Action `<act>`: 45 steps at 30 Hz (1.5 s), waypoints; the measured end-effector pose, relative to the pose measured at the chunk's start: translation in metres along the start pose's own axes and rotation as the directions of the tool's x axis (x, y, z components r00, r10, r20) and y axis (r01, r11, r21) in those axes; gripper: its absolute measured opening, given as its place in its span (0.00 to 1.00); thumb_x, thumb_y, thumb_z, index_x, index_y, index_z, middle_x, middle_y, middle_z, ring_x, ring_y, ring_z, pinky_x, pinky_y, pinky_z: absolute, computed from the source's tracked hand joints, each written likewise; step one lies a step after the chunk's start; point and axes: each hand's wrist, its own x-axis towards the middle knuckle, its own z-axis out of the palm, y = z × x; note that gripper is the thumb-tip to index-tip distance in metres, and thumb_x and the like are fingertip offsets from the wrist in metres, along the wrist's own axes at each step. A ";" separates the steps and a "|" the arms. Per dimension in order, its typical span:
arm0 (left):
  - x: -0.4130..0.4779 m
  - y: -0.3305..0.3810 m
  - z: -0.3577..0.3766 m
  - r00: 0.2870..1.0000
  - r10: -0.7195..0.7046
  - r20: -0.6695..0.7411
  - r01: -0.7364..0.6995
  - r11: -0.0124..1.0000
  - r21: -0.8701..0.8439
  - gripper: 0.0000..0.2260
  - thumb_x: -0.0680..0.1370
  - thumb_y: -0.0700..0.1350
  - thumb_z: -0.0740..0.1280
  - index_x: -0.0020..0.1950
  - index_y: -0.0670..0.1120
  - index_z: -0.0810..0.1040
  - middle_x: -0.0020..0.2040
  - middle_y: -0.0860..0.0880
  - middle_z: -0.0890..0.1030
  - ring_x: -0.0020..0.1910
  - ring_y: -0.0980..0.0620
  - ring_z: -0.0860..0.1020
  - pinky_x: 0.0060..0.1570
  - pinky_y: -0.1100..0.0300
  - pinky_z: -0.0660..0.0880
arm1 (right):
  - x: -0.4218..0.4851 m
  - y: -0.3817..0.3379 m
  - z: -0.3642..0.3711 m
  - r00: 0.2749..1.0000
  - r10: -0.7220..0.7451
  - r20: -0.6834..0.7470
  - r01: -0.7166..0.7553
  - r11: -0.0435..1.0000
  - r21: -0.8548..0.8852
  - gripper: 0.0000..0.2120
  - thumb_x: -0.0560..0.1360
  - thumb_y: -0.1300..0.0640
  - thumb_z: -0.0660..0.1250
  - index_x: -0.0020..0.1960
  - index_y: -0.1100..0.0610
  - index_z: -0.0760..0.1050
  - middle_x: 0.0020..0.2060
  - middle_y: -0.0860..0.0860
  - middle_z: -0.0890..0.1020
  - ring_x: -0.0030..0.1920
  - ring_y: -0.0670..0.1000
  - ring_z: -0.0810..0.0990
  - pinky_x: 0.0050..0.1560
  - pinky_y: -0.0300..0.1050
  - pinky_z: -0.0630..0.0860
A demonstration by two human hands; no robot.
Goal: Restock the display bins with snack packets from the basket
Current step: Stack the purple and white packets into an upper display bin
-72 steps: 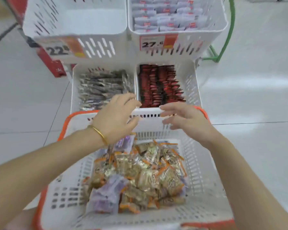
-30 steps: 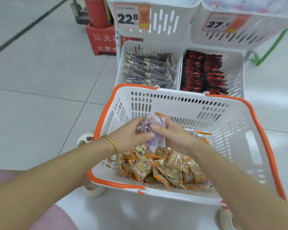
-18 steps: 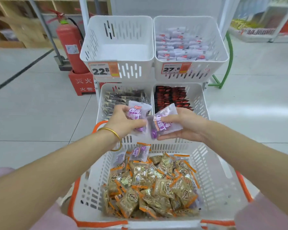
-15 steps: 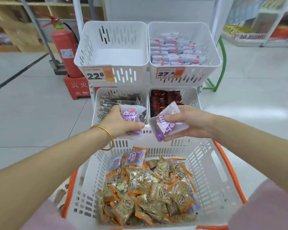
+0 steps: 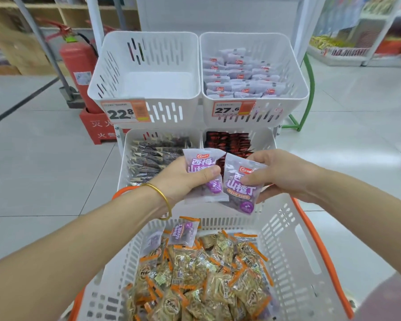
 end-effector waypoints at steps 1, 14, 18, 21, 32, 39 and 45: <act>0.000 0.000 0.001 1.000 -0.001 -0.025 0.000 0.999 -0.034 0.08 0.68 0.45 0.71 0.44 0.44 0.78 0.37 0.48 0.83 0.32 0.56 0.80 0.37 0.62 0.80 | 0.002 0.000 -0.001 1.000 -0.003 -0.011 0.003 1.000 -0.007 0.11 0.73 0.63 0.70 0.54 0.63 0.75 0.47 0.61 0.84 0.47 0.58 0.84 0.44 0.51 0.82; 0.000 -0.004 0.004 0.976 -0.131 -0.174 0.066 0.939 -0.339 0.06 0.78 0.43 0.65 0.46 0.42 0.78 0.34 0.46 0.83 0.29 0.53 0.81 0.26 0.60 0.78 | -0.004 -0.014 -0.013 0.989 -0.099 -0.112 0.110 0.989 0.097 0.04 0.72 0.57 0.70 0.42 0.58 0.79 0.35 0.53 0.85 0.33 0.48 0.83 0.29 0.37 0.77; -0.003 -0.003 0.003 0.964 -0.167 -0.206 0.090 0.937 -0.337 0.06 0.77 0.44 0.66 0.45 0.42 0.78 0.33 0.46 0.83 0.28 0.52 0.81 0.26 0.59 0.78 | -0.008 -0.017 -0.010 0.988 -0.145 -0.050 0.151 0.979 0.135 0.04 0.71 0.57 0.70 0.42 0.58 0.80 0.35 0.53 0.84 0.32 0.48 0.82 0.30 0.39 0.78; 0.000 -0.003 0.003 0.953 -0.251 -0.172 0.188 0.930 -0.314 0.18 0.80 0.54 0.59 0.48 0.41 0.79 0.41 0.42 0.84 0.36 0.47 0.82 0.33 0.54 0.81 | -0.009 -0.019 -0.007 0.983 -0.181 -0.039 0.185 0.970 0.157 0.03 0.70 0.58 0.70 0.42 0.58 0.78 0.35 0.53 0.84 0.32 0.48 0.82 0.31 0.40 0.80; -0.004 0.005 0.015 0.980 -0.098 0.176 0.143 0.954 -0.263 0.28 0.73 0.57 0.67 0.68 0.42 0.68 0.55 0.39 0.81 0.47 0.43 0.83 0.44 0.53 0.81 | -0.001 -0.020 0.019 0.906 -0.360 -0.224 0.376 0.926 0.035 0.04 0.70 0.60 0.73 0.41 0.59 0.78 0.34 0.58 0.81 0.28 0.50 0.80 0.27 0.42 0.78; 0.001 -0.010 0.007 0.997 0.058 0.045 -0.053 0.993 -0.109 0.29 0.66 0.43 0.74 0.65 0.42 0.70 0.56 0.40 0.81 0.52 0.44 0.81 0.52 0.48 0.78 | 0.003 -0.021 0.019 0.808 -0.506 -0.303 0.400 0.848 -0.349 0.14 0.67 0.52 0.75 0.51 0.51 0.79 0.48 0.49 0.71 0.44 0.42 0.71 0.44 0.27 0.69; 0.005 0.017 0.009 0.983 0.184 0.023 -0.185 0.966 0.181 0.37 0.63 0.47 0.78 0.67 0.47 0.64 0.53 0.48 0.81 0.50 0.52 0.82 0.50 0.54 0.79 | -0.001 -0.025 -0.013 0.964 -0.249 0.089 0.255 0.965 -0.062 0.23 0.72 0.51 0.69 0.66 0.49 0.69 0.56 0.47 0.79 0.50 0.48 0.82 0.48 0.51 0.81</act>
